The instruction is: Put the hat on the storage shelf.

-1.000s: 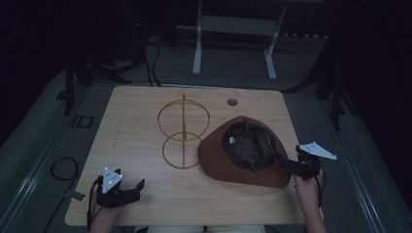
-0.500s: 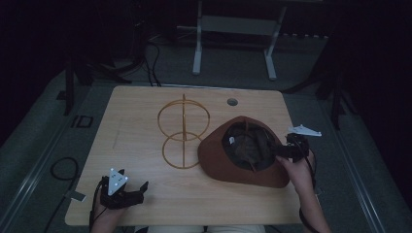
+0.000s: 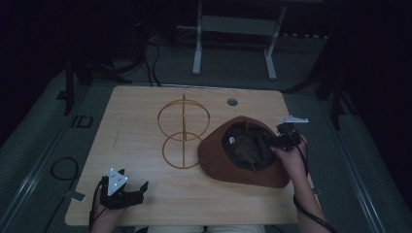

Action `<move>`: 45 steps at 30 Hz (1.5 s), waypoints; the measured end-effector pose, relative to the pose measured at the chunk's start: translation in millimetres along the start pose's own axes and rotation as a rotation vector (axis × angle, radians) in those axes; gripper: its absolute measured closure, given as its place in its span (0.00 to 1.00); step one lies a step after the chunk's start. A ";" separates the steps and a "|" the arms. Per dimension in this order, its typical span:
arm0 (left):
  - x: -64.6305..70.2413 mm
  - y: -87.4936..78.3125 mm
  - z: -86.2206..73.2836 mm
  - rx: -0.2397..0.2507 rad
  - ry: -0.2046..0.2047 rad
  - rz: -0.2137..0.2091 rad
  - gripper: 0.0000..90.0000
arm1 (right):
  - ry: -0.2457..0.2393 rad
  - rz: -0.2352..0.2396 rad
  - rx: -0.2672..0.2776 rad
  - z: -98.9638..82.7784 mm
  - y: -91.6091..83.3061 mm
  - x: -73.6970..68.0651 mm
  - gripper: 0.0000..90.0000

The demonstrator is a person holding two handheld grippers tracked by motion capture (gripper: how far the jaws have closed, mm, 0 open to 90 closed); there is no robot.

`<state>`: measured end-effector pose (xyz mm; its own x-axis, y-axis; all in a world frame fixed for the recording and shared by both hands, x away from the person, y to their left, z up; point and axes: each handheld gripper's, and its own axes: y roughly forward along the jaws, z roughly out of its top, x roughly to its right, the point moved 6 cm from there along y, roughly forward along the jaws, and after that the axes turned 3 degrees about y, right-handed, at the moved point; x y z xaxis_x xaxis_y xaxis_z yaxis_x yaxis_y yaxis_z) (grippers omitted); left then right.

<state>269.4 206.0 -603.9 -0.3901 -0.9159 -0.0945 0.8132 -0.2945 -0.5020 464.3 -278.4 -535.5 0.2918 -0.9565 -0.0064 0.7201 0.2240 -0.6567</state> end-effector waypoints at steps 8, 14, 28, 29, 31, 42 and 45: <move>1.4 2.3 -1.5 -0.013 0.001 -0.010 0.07 | -0.028 -0.002 -0.048 4.3 17.9 -2.8 0.33; 1.6 2.4 -1.6 -0.017 0.002 -0.013 0.07 | -0.029 -0.024 -0.112 -2.7 34.9 -1.3 0.43; 1.6 3.4 -2.2 -0.025 -0.004 -0.016 0.07 | -0.074 -0.079 -0.163 -20.8 52.4 -8.3 0.72; 1.1 3.5 -2.2 -0.027 -0.003 -0.011 0.07 | -0.065 -0.088 -0.160 -21.8 52.7 -8.1 0.76; -0.6 3.0 -2.3 -0.029 -0.006 -0.008 0.07 | -0.064 -0.110 -0.152 -22.8 52.4 -7.4 0.84; -0.2 2.9 -2.1 -0.037 -0.001 -0.012 0.07 | 0.023 -0.108 -0.045 -14.1 29.0 -5.1 0.94; -0.3 2.0 -0.9 -0.038 0.000 -0.018 0.07 | 0.037 -0.082 -0.011 -8.3 16.8 -7.1 0.95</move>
<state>270.8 205.9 -605.6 -0.4048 -0.9105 -0.0849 0.7890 -0.3008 -0.5357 469.2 -269.4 -552.8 0.2087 -0.9778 0.0202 0.7333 0.1428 -0.6647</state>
